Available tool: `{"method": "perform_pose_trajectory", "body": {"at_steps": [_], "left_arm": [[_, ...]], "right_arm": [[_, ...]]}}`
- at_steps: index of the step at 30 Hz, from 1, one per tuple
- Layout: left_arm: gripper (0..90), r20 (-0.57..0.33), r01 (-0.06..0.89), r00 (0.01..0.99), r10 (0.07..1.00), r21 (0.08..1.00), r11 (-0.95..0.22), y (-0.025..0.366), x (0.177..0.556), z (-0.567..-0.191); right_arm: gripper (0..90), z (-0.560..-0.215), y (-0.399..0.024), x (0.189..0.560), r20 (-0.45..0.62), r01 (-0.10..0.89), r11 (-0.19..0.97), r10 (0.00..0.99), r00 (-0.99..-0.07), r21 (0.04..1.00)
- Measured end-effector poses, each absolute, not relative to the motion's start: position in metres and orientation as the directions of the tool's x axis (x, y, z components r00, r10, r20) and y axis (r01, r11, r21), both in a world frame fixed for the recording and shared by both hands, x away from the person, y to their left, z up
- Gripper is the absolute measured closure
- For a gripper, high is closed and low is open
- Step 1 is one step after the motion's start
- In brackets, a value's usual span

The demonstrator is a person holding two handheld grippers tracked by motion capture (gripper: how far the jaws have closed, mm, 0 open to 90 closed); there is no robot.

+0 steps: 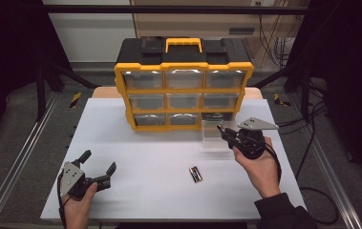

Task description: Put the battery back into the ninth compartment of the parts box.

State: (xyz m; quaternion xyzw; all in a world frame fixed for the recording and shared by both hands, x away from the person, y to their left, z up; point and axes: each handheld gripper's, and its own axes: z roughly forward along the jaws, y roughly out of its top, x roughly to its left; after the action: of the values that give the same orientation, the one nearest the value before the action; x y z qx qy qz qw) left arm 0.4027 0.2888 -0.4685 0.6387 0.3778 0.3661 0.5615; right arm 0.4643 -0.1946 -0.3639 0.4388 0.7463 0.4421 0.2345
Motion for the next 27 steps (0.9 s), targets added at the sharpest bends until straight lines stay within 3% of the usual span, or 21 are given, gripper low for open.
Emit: {"method": "perform_pose_trajectory", "body": {"at_steps": [27], "left_arm": [[1.2, 0.045, 0.069, 0.44, 0.897, 0.994, -0.084, 0.29, 0.402, -0.468]], "right_arm": [[76.6, -0.346, -0.191, 0.506, -0.008, 0.51, 0.364, 0.82, -0.572, 0.779]]}}
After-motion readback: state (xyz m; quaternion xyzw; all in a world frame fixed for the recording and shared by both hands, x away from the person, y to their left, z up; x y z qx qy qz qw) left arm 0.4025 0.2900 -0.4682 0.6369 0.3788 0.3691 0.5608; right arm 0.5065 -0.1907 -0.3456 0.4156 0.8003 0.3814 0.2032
